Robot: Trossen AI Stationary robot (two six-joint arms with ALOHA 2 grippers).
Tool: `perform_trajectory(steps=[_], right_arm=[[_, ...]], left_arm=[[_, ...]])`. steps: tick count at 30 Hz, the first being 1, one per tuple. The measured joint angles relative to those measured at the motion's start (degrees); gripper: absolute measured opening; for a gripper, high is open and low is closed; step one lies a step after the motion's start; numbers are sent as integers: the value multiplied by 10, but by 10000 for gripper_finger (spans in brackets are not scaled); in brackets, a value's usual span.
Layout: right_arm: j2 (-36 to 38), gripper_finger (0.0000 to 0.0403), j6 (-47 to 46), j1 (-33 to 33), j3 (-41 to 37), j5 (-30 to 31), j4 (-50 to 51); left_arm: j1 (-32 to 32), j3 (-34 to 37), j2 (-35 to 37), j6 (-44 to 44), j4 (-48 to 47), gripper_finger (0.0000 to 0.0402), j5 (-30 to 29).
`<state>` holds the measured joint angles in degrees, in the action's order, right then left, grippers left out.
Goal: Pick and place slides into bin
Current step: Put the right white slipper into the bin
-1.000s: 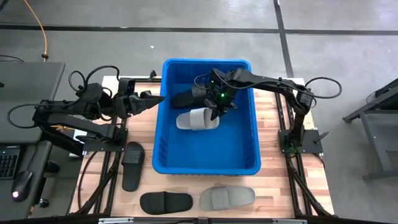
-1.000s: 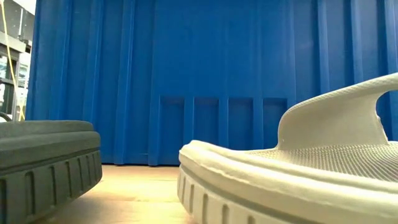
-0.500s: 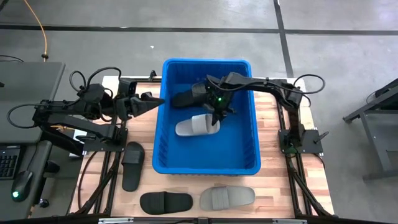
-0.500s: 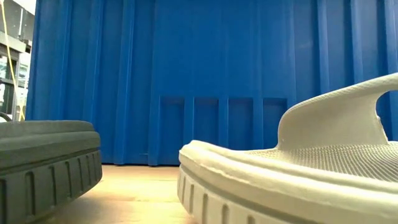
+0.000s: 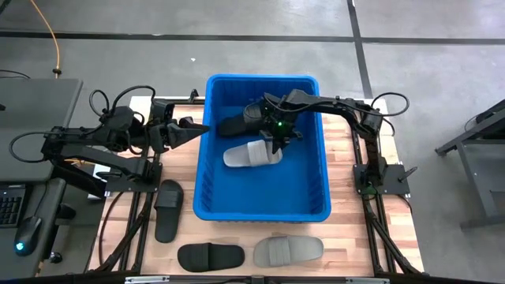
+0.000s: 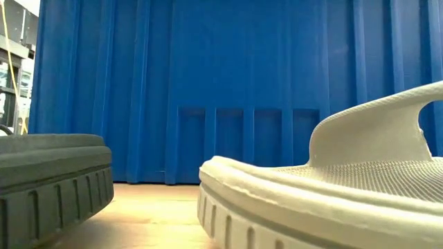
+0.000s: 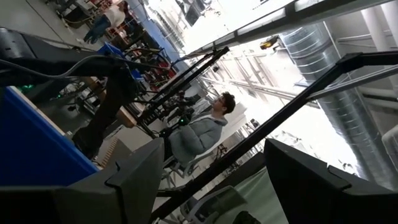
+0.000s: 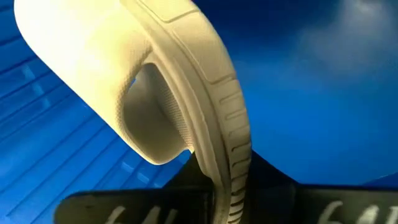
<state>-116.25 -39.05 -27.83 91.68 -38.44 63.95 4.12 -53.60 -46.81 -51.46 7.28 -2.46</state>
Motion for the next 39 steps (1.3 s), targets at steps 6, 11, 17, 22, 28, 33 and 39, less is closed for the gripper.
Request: perform_trajectory(steps=[6,11,17,22,28,33,39], right_arm=[[-2,1,-15,0,0,-10,-11],[-3,3,-27,0,0,3,-10],[-3,22,-42,-1,0,11,-7],[-3,39,-49,-2,0,40,-6],[-3,79,-46,-3,0,53,-2],[-3,134,-51,-3,0,71,5],[-3,201,-49,-4,0,98,24]], left_arm=[[0,0,0,0,0,264,1],[0,0,0,1,-2,264,3],[0,0,0,2,-2,264,3],[0,0,0,4,-2,264,0],[0,0,0,4,-2,264,1],[0,0,0,4,-2,264,1],[0,0,0,4,-2,264,1]])
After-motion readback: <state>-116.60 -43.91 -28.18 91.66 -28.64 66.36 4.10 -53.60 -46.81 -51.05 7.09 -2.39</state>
